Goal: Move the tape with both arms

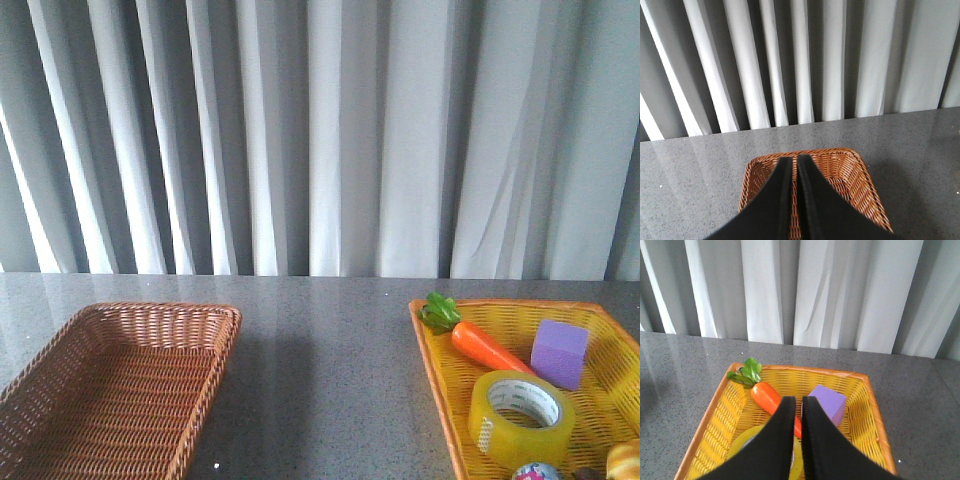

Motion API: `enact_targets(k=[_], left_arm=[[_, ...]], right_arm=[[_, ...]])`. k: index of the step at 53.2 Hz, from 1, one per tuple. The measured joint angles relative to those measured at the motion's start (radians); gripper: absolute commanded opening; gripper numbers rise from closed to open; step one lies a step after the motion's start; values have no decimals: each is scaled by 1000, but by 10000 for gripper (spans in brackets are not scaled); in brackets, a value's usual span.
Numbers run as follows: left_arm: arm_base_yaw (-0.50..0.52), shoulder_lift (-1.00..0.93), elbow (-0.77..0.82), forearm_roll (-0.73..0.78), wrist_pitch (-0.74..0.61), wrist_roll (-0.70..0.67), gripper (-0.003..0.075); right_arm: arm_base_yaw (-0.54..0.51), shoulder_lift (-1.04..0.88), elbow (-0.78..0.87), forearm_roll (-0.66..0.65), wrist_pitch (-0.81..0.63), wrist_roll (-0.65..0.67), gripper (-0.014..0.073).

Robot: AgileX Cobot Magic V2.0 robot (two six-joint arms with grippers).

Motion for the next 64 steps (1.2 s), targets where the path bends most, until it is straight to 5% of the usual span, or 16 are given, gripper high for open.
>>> enact_targets(k=[11, 17, 23, 38, 53, 64], left_arm=[[0, 90, -9, -24, 61, 0, 331], [0, 153, -9, -37, 112, 0, 475], [0, 214, -9, -39, 168, 0, 538], [0, 363, -9, -79, 308, 0, 515], [0, 391, -9, -87, 314, 0, 485], [0, 391, -9, -87, 340, 0, 485]], right_arm=[[0, 48, -1, 22, 66, -1, 586], [0, 95, -1, 22, 112, -8, 694], [0, 142, -10, 15, 120, -11, 696], [0, 408, -186, -15, 158, -1, 615], [-43, 771, -522, 75, 516, -3, 531], [-69, 873, -568, 115, 548, -46, 521]])
